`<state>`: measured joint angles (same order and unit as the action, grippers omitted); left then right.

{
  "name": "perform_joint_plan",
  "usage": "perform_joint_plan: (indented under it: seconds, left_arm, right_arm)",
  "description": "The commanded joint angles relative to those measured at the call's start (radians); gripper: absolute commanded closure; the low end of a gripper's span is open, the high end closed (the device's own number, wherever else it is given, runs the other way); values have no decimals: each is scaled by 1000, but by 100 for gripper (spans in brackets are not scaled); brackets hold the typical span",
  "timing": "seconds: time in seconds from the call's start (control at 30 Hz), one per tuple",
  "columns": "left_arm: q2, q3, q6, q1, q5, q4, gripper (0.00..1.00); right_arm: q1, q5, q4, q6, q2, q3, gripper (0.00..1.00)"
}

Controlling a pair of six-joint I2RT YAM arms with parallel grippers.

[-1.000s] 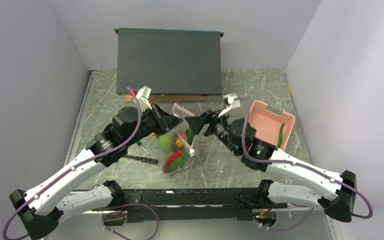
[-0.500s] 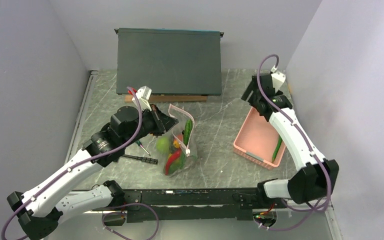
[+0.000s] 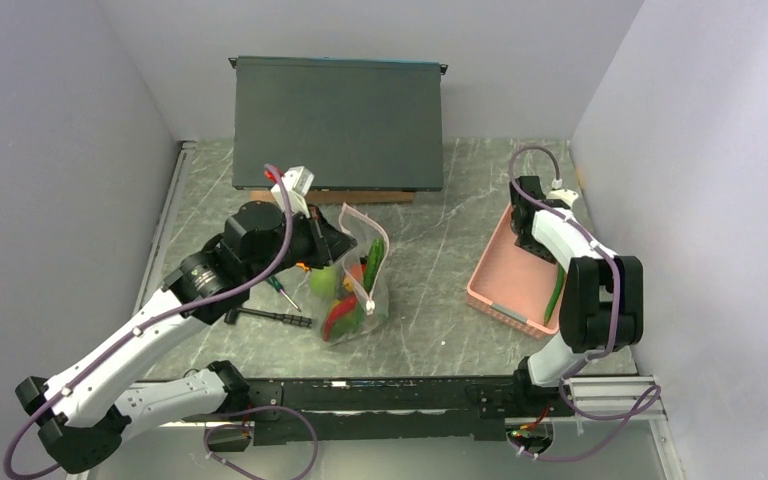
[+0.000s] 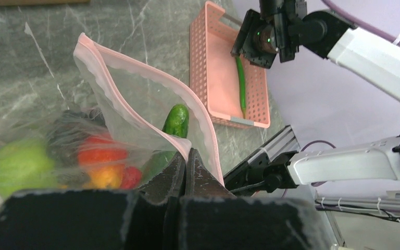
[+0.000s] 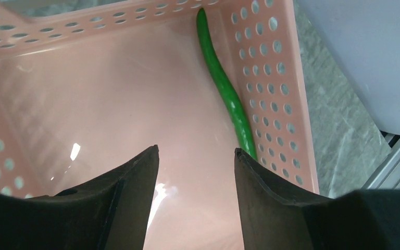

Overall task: Place the food in the zip-top bag and seal the zipper
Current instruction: Pick up the fake vegetable from the bin.

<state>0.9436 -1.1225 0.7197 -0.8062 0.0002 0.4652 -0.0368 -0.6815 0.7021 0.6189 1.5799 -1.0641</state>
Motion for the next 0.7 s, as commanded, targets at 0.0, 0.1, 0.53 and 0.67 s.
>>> perform_joint_plan:
  seconds: [0.0,0.1,0.53,0.67]
  left_arm:
    - [25,-64,-13,5,58,-9,100]
    - [33,-72,-4,5,53,-8,100]
    - [25,-86,13,4,21,15,100]
    - [14,-73,25,5,14,20,100]
  right_arm:
    - [62,-30,-94,-57,37,9,42]
    - [81,4,-123,-83,58,7,40]
    - [196,242,-288,-172,120,74,34]
    - [198,222,-285,-188,113,82,31]
